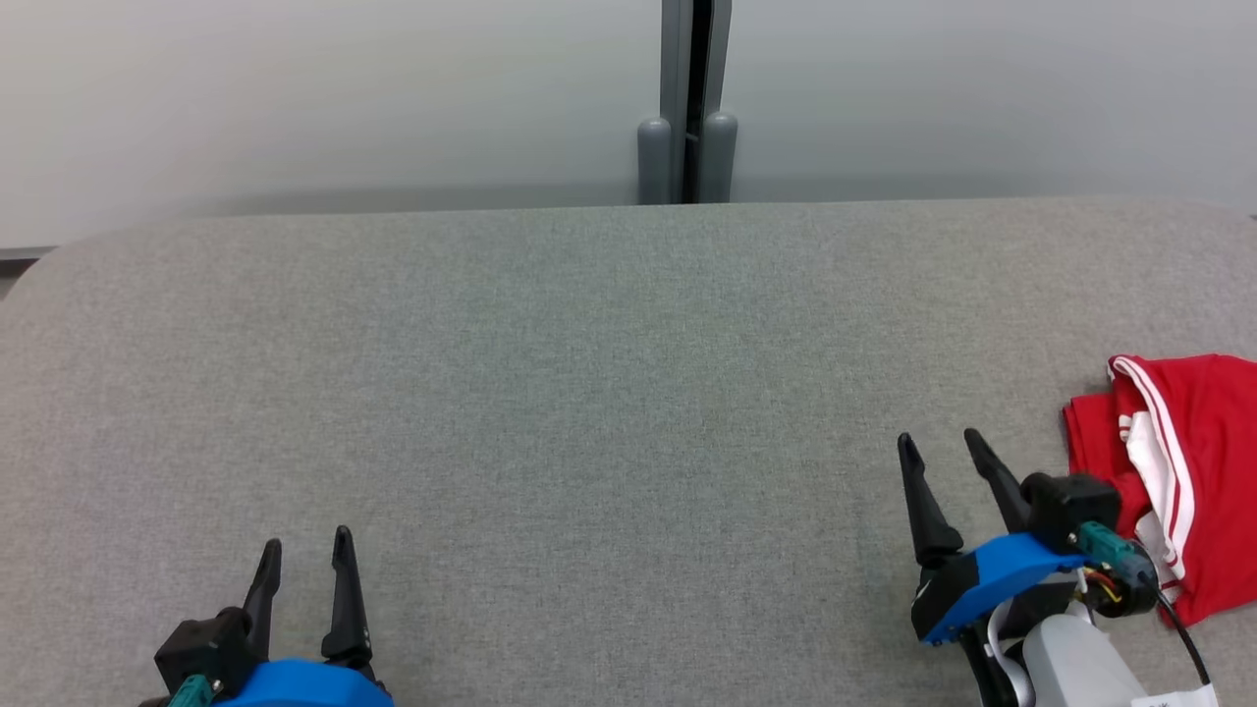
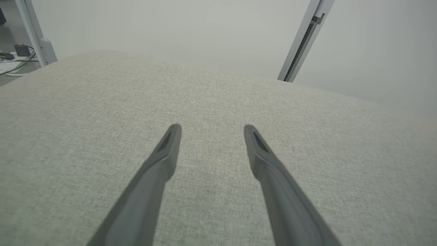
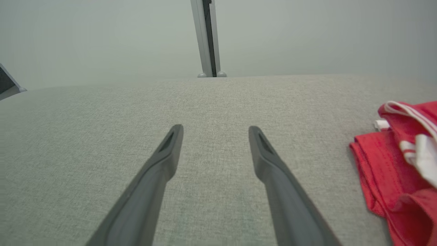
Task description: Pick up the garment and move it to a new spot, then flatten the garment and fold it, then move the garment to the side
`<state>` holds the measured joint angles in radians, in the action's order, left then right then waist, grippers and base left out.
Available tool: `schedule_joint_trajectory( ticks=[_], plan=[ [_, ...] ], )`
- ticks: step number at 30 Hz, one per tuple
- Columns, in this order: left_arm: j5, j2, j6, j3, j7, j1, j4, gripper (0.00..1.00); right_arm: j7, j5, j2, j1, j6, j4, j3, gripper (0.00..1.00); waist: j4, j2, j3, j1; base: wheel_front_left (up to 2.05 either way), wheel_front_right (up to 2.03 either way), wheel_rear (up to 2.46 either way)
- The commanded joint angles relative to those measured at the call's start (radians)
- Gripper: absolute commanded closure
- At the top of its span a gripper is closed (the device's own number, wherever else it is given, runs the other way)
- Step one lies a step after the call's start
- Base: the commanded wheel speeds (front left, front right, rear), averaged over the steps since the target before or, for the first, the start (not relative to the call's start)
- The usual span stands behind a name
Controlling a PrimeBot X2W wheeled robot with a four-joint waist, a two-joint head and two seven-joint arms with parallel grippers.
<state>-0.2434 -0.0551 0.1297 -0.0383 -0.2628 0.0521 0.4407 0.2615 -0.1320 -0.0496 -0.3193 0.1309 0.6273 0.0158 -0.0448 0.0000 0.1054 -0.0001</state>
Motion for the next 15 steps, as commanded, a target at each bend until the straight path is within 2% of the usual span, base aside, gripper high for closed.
schedule_joint_trajectory(
  ticks=[1, 15],
  plan=[
    [0.004, 0.003, 0.002, -0.006, -0.002, -0.007, 0.004, 0.0, 0.004, -0.006, -0.003, 0.023, 0.0, -0.008, 0.005, 0.0, -0.001, 0.0, -0.009, 0.0001, 0.0, 0.0, 0.0],
    [-0.047, 0.004, 0.002, 0.011, -0.002, -0.066, 0.011, 0.0, 0.004, -0.027, -0.003, 0.11, 0.0, -0.008, 0.043, 0.0, -0.012, 0.0, -0.08, 0.0001, 0.0, 0.0, 0.0]
  ],
)
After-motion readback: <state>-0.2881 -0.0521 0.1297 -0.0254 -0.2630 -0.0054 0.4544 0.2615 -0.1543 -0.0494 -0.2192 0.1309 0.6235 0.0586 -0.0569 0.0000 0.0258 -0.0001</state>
